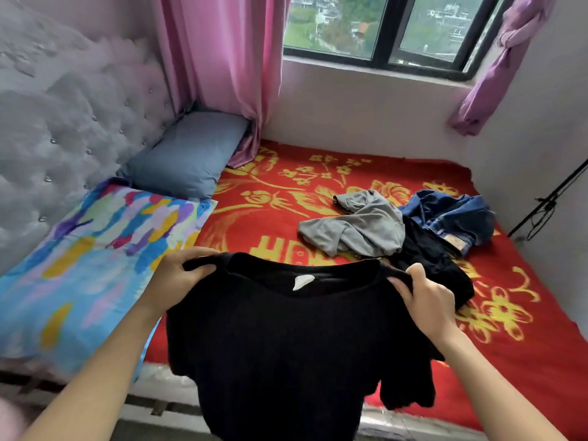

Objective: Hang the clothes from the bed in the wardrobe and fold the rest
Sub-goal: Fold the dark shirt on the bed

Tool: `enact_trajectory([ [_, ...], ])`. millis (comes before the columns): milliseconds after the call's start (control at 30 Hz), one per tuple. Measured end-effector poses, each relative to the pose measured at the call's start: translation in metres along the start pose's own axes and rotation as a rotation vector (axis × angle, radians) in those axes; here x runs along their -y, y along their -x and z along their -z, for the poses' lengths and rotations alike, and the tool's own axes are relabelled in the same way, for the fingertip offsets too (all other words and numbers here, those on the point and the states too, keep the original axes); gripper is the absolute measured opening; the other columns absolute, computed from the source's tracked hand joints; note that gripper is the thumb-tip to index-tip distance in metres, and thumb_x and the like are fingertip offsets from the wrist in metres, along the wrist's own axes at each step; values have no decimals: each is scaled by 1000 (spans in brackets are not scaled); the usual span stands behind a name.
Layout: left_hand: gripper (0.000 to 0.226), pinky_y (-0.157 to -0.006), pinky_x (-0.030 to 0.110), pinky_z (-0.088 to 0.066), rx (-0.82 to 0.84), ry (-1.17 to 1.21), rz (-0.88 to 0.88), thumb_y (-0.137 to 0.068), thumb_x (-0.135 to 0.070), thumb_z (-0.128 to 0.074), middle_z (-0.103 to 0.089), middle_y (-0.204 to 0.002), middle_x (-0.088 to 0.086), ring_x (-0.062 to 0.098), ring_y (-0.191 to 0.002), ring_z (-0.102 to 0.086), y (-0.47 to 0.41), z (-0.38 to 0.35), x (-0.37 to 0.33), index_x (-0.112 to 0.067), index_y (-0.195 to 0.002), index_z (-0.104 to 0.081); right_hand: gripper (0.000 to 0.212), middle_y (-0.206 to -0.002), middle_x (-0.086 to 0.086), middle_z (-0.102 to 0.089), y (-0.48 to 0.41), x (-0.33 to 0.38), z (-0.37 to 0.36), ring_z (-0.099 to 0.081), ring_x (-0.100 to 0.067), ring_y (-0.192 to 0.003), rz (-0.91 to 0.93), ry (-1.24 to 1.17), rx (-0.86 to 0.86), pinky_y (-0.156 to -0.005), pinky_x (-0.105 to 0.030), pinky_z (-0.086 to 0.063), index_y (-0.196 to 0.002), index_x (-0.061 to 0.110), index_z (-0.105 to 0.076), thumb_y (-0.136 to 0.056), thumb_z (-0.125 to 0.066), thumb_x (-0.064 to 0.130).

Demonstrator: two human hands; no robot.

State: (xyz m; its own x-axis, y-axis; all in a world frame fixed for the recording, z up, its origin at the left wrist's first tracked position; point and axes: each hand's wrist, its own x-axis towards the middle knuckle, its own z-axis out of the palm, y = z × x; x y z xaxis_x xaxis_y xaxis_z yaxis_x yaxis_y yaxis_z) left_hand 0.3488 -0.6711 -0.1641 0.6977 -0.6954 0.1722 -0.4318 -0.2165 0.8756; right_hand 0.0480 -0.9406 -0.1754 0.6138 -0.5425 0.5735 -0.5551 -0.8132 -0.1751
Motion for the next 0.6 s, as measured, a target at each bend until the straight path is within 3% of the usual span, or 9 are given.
enact_trajectory([
  [67,42,-74,-1,-41,-30,0,5,-78,6,-68,-69,-78,-27,-10,-80,-62,-48,-5,4,-35,-82,-67,64,-37,-9,-49,-40,-1,-23,-49,-28,-27,-21,60,-20,-32,-22,-29,-71,-2,-51,-94,-31,54],
  [133,33,-81,6,-43,-92,9,-14,-79,5,-66,-70,-82,-18,5,-88,-65,-124,-16,7,-27,-85,-70,51,-47,-17,-56,-99,-8,-56,-56,-33,-39,-123,130,2,-42,-28,-34,-82,-5,-53,-90,-46,45],
  [233,24,-96,36,-45,-180,-90,-29,-83,-2,-63,-69,-105,11,31,-106,-59,-246,-40,13,-10,-105,-70,48,-91,-26,-64,-194,-10,-112,-61,-39,-87,-382,192,84,-68,-40,-41,-109,-4,-49,-95,-47,42],
  [333,50,-104,43,-28,-198,-444,86,-87,-27,-62,-47,-138,12,34,-129,-35,-318,-75,51,-22,-135,-50,52,-129,-24,-48,-250,-11,-170,-38,-38,-124,-633,175,200,-98,-48,-31,-128,3,-39,-95,-46,42],
  [400,72,-112,44,-14,-36,-572,197,-88,-40,-59,-19,-153,16,34,-140,-14,-313,-101,96,-23,-148,-24,58,-138,-21,-38,-238,-5,-208,-29,-36,-132,-658,162,334,-104,-49,-27,-137,11,-30,-93,-49,43],
  [467,79,-114,44,-8,178,-639,326,-90,-46,-53,-2,-157,16,33,-143,0,-276,-124,148,-25,-151,-6,62,-143,-16,-31,-194,5,-243,-22,-32,-136,-608,203,539,-107,-47,-24,-143,18,-23,-92,-49,42],
  [600,80,-115,44,-9,456,-632,604,-93,-43,-49,7,-157,14,33,-144,6,-169,-149,232,-28,-150,6,65,-145,-12,-29,-64,23,-278,-23,-29,-136,-734,187,941,-107,-44,-27,-148,22,-15,-94,-47,38],
])
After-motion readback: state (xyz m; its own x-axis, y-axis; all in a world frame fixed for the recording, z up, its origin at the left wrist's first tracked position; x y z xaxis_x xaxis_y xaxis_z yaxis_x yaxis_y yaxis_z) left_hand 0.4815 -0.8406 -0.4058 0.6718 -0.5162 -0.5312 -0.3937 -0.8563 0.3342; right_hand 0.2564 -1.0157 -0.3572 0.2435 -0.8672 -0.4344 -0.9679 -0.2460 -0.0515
